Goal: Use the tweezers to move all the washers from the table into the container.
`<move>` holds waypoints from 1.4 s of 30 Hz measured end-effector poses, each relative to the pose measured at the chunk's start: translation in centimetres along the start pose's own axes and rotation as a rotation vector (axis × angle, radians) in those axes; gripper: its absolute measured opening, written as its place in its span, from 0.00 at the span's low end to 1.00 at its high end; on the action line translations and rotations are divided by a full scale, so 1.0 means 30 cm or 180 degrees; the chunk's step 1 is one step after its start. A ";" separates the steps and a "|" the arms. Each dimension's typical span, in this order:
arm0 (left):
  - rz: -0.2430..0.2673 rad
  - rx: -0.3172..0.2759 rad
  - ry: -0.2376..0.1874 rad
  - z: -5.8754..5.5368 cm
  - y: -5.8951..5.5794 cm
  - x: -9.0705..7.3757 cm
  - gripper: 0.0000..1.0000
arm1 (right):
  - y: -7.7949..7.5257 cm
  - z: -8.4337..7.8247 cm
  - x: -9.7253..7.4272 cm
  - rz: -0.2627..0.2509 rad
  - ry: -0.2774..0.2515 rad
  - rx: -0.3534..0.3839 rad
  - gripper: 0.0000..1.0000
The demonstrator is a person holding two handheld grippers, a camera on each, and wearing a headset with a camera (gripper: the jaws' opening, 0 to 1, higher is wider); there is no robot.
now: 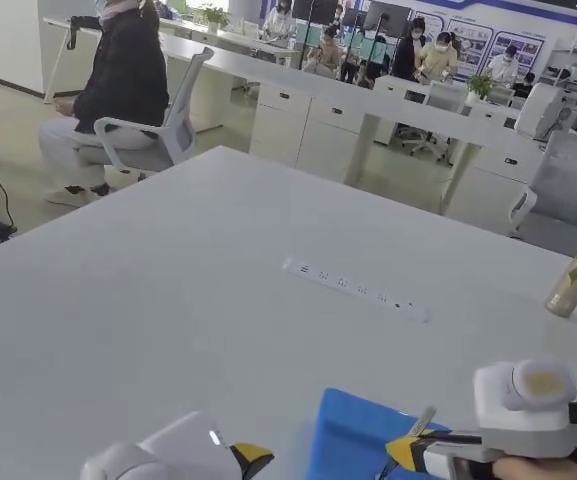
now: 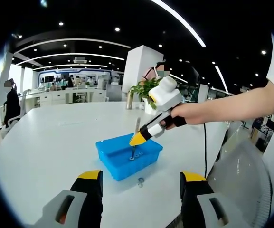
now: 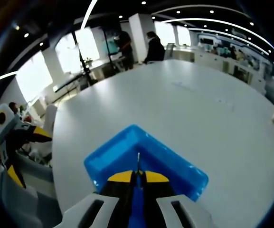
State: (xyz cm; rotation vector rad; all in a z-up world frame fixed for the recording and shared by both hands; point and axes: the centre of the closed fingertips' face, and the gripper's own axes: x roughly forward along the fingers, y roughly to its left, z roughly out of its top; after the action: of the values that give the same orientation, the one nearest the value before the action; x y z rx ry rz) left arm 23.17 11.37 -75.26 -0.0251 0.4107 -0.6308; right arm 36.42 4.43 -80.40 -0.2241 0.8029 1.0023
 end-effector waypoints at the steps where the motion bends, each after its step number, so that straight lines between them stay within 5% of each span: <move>1: 0.0000 0.0001 -0.0001 0.001 0.000 0.000 0.66 | 0.002 0.003 -0.004 -0.0001 -0.0013 -0.0002 0.03; 28: -0.0017 0.0022 0.0019 -0.002 -0.003 0.004 0.65 | 0.121 0.084 -0.119 0.0151 -0.0339 -0.0173 0.03; 42: -0.0020 0.0040 0.0037 -0.005 -0.005 0.006 0.65 | 0.178 0.053 -0.121 0.0288 -0.0297 -0.0154 0.03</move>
State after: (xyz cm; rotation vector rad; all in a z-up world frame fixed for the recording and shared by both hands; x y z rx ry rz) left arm 23.16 11.14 -75.44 -0.0108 0.4180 -0.6400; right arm 31.80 5.74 -75.82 -0.1823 0.7093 1.1103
